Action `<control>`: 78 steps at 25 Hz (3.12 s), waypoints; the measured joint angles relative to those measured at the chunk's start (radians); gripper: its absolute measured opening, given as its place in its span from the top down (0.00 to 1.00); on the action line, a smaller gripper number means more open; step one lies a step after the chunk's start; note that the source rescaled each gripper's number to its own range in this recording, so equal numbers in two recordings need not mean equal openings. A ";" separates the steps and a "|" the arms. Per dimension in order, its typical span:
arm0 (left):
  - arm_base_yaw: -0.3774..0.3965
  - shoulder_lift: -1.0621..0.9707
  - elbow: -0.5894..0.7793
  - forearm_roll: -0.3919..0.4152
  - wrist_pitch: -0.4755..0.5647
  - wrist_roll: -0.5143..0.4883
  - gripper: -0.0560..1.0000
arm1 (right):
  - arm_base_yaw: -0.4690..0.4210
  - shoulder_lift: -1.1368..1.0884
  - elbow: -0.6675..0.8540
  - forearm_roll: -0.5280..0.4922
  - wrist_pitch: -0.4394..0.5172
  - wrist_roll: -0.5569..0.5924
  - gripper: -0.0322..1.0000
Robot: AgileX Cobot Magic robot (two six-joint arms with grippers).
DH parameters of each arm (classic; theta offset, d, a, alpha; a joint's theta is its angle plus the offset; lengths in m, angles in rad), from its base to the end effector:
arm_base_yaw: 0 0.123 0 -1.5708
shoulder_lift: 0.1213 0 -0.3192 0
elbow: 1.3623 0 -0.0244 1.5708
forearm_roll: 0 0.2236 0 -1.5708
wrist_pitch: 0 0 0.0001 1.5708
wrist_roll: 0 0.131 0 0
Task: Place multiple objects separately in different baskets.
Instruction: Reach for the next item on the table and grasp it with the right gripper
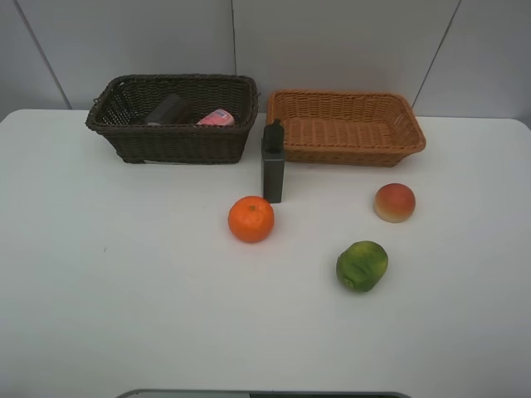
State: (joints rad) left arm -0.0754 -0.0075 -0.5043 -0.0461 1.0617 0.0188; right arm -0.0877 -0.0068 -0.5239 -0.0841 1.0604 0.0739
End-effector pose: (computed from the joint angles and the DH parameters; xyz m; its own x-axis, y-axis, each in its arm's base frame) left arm -0.0294 -0.0031 0.2470 -0.4451 0.0299 -0.8950 0.1095 0.9938 -0.0212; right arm -0.0316 -0.0069 0.2530 -0.4199 0.0697 -0.9049 0.1672 0.9859 -0.0017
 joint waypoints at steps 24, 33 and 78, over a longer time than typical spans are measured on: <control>0.000 0.000 0.000 0.000 0.000 0.000 0.03 | 0.059 0.627 -0.163 0.025 -0.215 -0.004 0.14; 0.000 0.000 0.000 0.000 0.000 0.000 0.03 | 0.186 1.135 -0.399 0.016 -0.172 0.058 0.14; 0.000 0.000 0.000 0.000 0.000 0.001 0.03 | 0.257 1.922 -0.473 0.079 -0.573 0.046 0.00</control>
State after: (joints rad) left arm -0.0754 -0.0075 -0.5043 -0.0461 1.0617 0.0197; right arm 0.1690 1.9149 -0.9974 -0.0054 0.4878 0.1203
